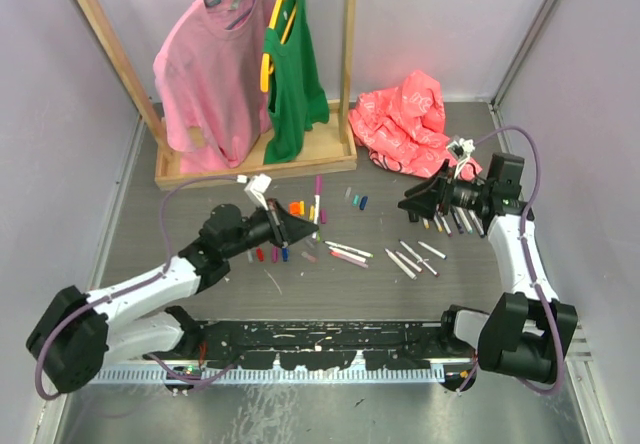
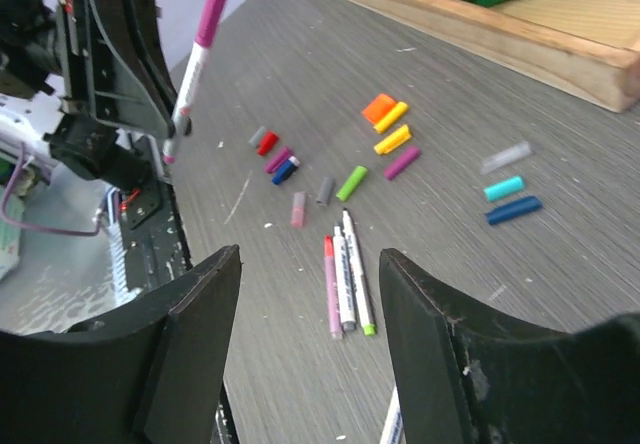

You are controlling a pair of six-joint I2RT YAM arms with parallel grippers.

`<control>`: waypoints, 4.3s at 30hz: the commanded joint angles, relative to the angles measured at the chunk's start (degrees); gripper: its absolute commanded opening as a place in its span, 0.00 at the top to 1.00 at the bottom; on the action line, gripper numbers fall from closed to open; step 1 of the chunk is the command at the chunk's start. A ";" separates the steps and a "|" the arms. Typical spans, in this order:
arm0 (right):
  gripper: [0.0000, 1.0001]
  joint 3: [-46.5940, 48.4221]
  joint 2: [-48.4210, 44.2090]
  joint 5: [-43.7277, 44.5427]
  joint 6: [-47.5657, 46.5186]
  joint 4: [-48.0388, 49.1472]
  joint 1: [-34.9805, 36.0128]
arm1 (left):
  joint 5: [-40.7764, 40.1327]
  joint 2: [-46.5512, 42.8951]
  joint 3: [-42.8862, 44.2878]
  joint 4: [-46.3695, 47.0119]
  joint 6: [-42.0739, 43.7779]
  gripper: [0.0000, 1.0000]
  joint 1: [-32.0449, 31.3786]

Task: Open the pen caps
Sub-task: Pick up the pen from the center of the board, then open the pen cap from the pen.

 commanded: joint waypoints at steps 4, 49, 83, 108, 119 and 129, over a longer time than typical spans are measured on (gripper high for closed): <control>0.36 -1.09 -2.08 -7.07 6.77 11.34 4.04 | -15.01 7.58 4.60 15.85 11.94 1.00 -14.87; 0.93 -8.83 -3.23 4.75 28.95 36.97 17.27 | -51.58 33.44 21.28 28.75 17.79 0.97 -32.55; 0.99 -2.25 -0.67 -6.01 11.92 17.44 17.32 | -12.27 11.29 10.77 24.98 8.72 0.01 -14.81; 0.99 -2.21 -0.67 -6.92 11.16 17.00 17.71 | -7.55 28.44 22.50 30.33 -2.58 0.55 -11.42; 0.99 -2.24 -0.18 -6.67 10.79 16.92 17.94 | -6.80 28.32 22.90 30.34 -2.73 0.60 -10.72; 0.99 -2.29 -0.03 -6.43 10.59 16.73 18.07 | -4.71 29.32 24.11 30.47 -3.18 0.91 -10.52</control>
